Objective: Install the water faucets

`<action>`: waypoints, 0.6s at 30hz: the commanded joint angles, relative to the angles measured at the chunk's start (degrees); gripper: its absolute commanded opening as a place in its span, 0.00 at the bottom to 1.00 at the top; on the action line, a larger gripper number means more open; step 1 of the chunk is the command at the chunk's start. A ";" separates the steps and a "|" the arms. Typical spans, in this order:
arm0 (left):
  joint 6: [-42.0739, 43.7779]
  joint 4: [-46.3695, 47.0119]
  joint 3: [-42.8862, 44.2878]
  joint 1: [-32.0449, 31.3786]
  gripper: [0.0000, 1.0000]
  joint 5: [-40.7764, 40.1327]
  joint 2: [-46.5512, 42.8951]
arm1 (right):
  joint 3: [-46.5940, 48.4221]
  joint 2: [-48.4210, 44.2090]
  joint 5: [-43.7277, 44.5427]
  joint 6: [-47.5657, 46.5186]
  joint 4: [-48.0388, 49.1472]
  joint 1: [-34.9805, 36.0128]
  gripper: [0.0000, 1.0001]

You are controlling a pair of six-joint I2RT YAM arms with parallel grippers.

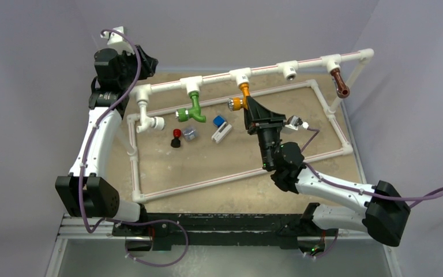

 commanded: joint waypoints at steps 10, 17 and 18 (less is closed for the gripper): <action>-0.83 -7.91 -4.43 0.36 0.40 1.40 4.37 | 2.58 -6.60 -8.69 4.41 -15.36 2.35 0.53; -0.74 -7.90 -4.43 0.36 0.40 1.14 4.37 | 1.95 -11.22 -6.70 -1.03 -26.27 2.44 0.73; -0.74 -7.86 -4.39 0.36 0.40 1.14 4.36 | 1.70 -12.24 -6.21 -2.09 -27.74 2.41 0.75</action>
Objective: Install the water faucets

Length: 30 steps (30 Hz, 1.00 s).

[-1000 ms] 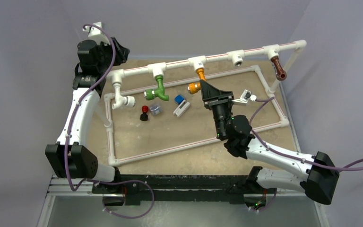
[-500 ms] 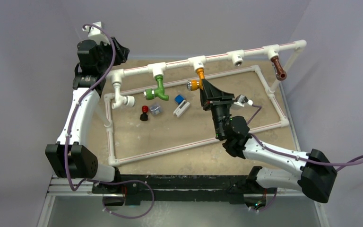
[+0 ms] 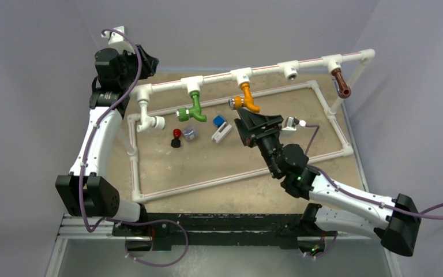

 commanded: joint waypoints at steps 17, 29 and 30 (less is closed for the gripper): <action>-0.72 -8.55 -4.56 0.43 0.40 1.00 4.59 | 8.67 -16.75 6.61 -62.80 -24.79 -0.02 0.77; -0.83 -8.60 -4.47 0.43 0.40 1.36 4.56 | 15.90 -14.28 -4.92 -116.99 -29.63 0.05 0.78; -0.83 -8.54 -4.47 0.43 0.40 1.35 4.52 | 16.62 -13.71 -6.73 -120.42 -30.75 0.04 0.78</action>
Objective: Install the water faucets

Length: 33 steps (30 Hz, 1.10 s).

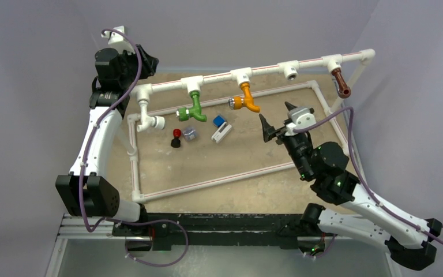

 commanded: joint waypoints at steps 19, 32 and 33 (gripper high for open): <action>-1.09 -8.66 -4.49 1.92 0.40 2.26 4.61 | 4.60 14.41 -2.68 -58.25 5.30 3.48 0.79; -1.26 -8.66 -4.49 2.14 0.40 2.41 4.89 | 2.16 21.99 2.92 -72.50 24.79 4.01 0.75; -1.26 -8.69 -4.51 2.10 0.40 2.45 4.89 | 2.16 22.35 3.10 -72.60 25.39 4.04 0.74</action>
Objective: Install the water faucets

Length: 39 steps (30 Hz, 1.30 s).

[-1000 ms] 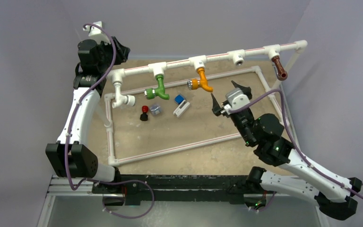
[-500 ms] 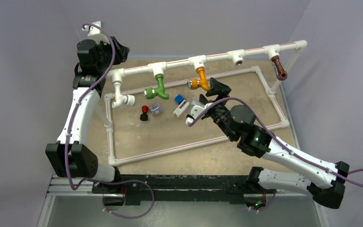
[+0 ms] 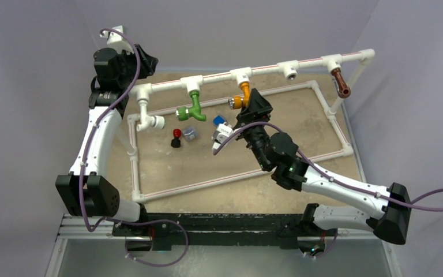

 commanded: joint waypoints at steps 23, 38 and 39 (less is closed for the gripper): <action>-0.97 -8.91 -4.47 1.98 0.40 2.37 5.08 | 0.58 10.03 10.09 19.71 22.40 3.68 0.00; -0.99 -8.91 -4.45 2.02 0.40 2.74 4.56 | -3.12 3.30 7.46 96.53 28.15 3.34 0.00; -0.98 -8.91 -4.47 1.99 0.40 2.73 4.56 | -3.08 2.95 8.56 100.87 27.95 3.23 0.00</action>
